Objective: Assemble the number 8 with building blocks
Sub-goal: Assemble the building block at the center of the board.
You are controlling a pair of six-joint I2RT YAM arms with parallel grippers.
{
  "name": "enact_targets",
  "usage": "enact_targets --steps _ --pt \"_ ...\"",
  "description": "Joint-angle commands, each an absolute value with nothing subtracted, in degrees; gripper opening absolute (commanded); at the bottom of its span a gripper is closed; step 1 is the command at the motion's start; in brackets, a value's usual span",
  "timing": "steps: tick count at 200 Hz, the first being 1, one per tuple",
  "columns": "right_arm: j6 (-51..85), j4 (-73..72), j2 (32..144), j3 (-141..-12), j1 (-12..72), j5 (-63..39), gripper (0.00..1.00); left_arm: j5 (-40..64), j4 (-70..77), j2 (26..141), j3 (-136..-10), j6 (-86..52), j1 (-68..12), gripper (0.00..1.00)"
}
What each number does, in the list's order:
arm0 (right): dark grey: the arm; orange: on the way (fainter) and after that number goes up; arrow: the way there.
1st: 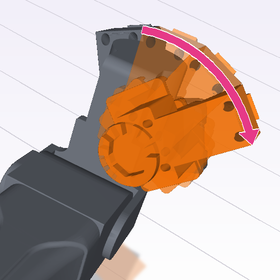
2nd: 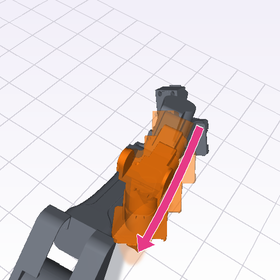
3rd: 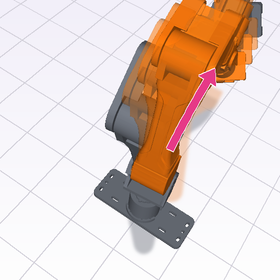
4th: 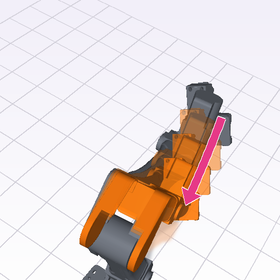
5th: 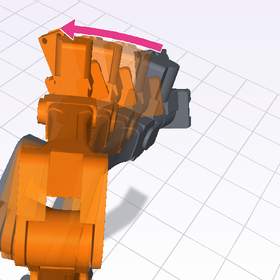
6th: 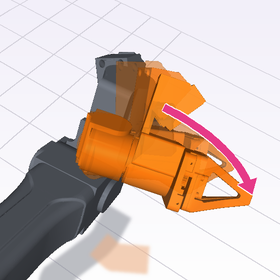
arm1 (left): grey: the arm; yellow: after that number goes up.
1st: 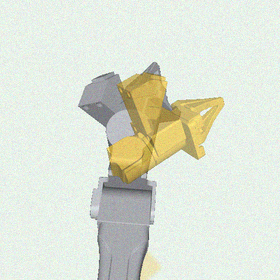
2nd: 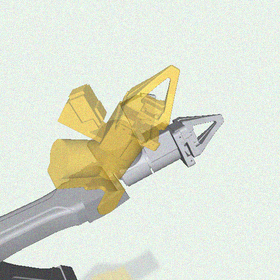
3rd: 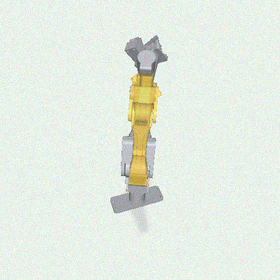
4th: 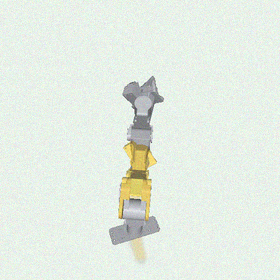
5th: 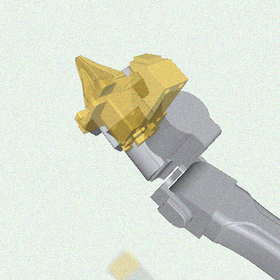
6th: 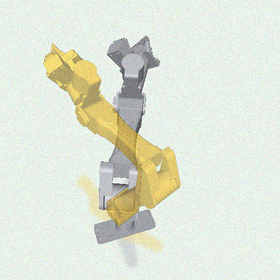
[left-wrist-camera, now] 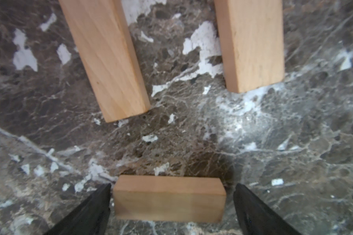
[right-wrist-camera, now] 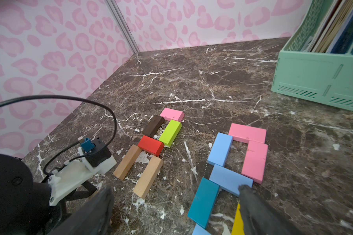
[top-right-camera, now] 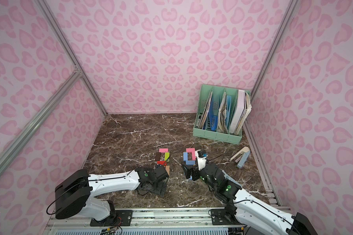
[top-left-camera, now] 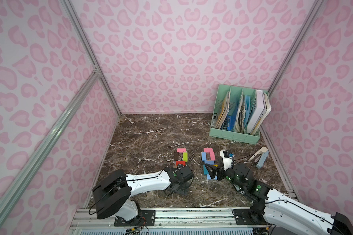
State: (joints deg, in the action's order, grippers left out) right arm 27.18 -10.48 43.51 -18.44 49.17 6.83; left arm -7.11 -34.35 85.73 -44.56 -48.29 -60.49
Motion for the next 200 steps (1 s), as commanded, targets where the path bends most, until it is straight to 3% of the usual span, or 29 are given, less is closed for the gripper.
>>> enact_targets --steps 1,111,200 --pt "26.76 -10.63 44.11 -19.16 49.17 6.98 0.97 -6.59 -33.85 86.09 -44.39 -49.20 -60.52 0.95" --pt "27.22 -11.15 46.39 -19.20 49.08 7.31 0.97 -7.62 -36.05 86.29 -46.11 -54.59 -60.54 0.71" --pt "28.10 -6.89 46.94 -20.56 48.30 10.75 0.97 -10.74 -35.45 89.50 -50.69 -61.77 -60.45 0.65"
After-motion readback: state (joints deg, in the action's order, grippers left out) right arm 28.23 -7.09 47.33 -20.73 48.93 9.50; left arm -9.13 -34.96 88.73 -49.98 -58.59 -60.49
